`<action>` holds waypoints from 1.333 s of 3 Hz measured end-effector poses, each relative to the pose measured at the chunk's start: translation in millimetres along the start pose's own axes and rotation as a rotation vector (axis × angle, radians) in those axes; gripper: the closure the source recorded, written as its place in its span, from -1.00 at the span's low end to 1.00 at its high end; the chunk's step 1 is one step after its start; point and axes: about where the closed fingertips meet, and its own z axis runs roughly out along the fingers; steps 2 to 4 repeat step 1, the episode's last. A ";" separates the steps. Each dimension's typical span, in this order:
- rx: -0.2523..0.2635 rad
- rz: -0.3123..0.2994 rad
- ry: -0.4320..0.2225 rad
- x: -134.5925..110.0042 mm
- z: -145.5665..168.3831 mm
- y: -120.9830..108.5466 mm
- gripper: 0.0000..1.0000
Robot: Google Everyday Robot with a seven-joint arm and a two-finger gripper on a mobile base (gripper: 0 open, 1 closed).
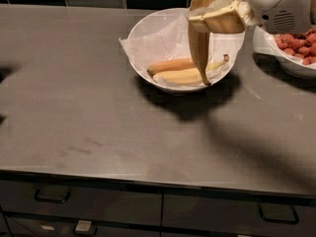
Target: Pick banana from white bowl
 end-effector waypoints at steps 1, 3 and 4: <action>0.001 0.002 -0.002 -1.3 -0.8 0.0 1.00; 0.001 0.002 -0.002 -1.3 -0.8 0.0 1.00; 0.001 0.002 -0.002 -1.3 -0.8 0.0 1.00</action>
Offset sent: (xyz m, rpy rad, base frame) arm 0.0000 0.0000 0.0000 0.0000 0.0000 0.0000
